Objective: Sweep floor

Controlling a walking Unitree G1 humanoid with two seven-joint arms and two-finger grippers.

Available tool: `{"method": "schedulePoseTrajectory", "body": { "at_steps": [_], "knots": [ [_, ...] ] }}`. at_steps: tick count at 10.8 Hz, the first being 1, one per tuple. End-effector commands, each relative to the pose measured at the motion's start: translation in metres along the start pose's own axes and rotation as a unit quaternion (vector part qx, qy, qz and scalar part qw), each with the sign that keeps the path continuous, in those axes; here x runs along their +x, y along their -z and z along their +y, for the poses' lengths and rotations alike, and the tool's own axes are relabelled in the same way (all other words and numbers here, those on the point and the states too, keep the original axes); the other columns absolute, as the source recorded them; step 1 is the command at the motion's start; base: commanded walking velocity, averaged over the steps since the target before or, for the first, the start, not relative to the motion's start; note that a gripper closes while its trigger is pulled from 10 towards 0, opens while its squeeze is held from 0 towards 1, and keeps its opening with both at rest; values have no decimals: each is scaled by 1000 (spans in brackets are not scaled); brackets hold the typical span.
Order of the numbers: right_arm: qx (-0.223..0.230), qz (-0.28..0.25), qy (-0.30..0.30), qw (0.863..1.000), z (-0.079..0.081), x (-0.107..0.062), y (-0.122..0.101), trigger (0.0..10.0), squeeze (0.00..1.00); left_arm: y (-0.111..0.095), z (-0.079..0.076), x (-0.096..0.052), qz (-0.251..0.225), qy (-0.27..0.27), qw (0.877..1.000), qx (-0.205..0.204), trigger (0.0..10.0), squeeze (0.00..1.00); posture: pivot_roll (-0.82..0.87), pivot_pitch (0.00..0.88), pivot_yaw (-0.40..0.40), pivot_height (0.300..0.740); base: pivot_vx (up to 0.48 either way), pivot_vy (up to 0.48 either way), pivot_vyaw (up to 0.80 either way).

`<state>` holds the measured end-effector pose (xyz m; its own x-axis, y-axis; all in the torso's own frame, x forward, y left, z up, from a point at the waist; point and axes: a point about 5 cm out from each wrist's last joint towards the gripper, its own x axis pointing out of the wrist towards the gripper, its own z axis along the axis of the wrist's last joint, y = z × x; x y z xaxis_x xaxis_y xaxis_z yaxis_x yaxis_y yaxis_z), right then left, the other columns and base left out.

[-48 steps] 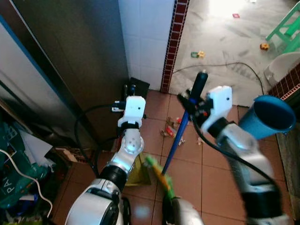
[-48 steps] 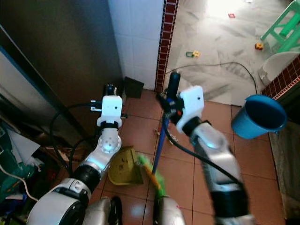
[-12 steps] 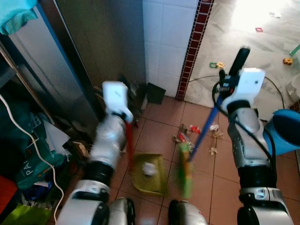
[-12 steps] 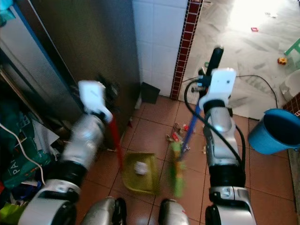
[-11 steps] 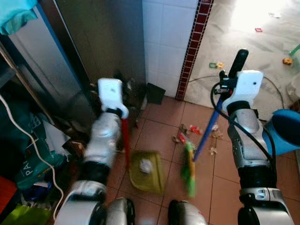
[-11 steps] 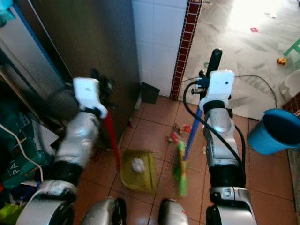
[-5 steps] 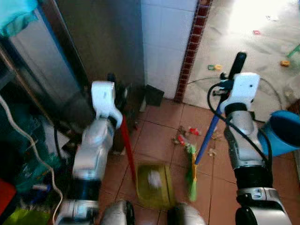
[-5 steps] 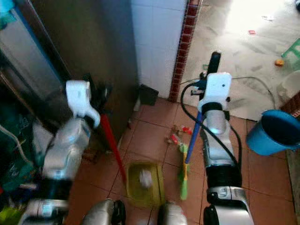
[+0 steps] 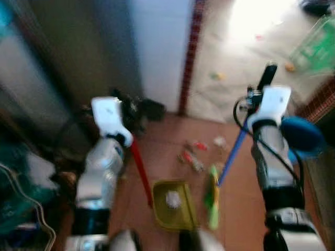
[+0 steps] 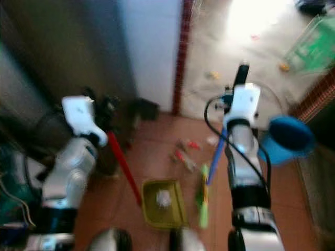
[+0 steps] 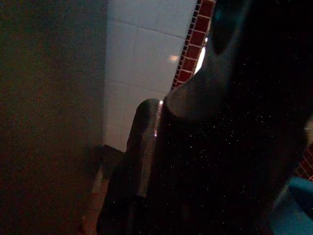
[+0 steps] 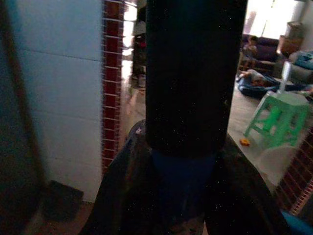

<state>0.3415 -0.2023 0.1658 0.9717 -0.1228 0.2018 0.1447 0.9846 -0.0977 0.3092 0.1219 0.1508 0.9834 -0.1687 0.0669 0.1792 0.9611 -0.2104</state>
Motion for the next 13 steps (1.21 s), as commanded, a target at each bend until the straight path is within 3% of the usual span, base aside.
{"method": "schedulePoseTrajectory", "body": {
  "at_steps": [1,5,8,13],
  "knots": [
    [-6,-19,5,1000,-5,2,-7,10000,0,-10,-8,3,-20,10,1000,-7,10000,0,-26,39,-1,740,0,-311,-800],
    [-6,-19,7,1000,-5,-1,-6,10000,0,-12,-11,5,-20,12,1000,-9,10000,0,-24,42,7,740,0,-310,-109],
    [-13,-16,12,1000,-9,-2,-4,10000,0,-11,-12,6,-16,11,1000,-10,10000,0,-27,41,4,740,0,-271,-663],
    [-12,-20,11,1000,-10,-1,-7,10000,0,-12,-10,10,-17,1,1000,-13,10000,0,-32,38,1,740,0,0,0]
  ]
}}
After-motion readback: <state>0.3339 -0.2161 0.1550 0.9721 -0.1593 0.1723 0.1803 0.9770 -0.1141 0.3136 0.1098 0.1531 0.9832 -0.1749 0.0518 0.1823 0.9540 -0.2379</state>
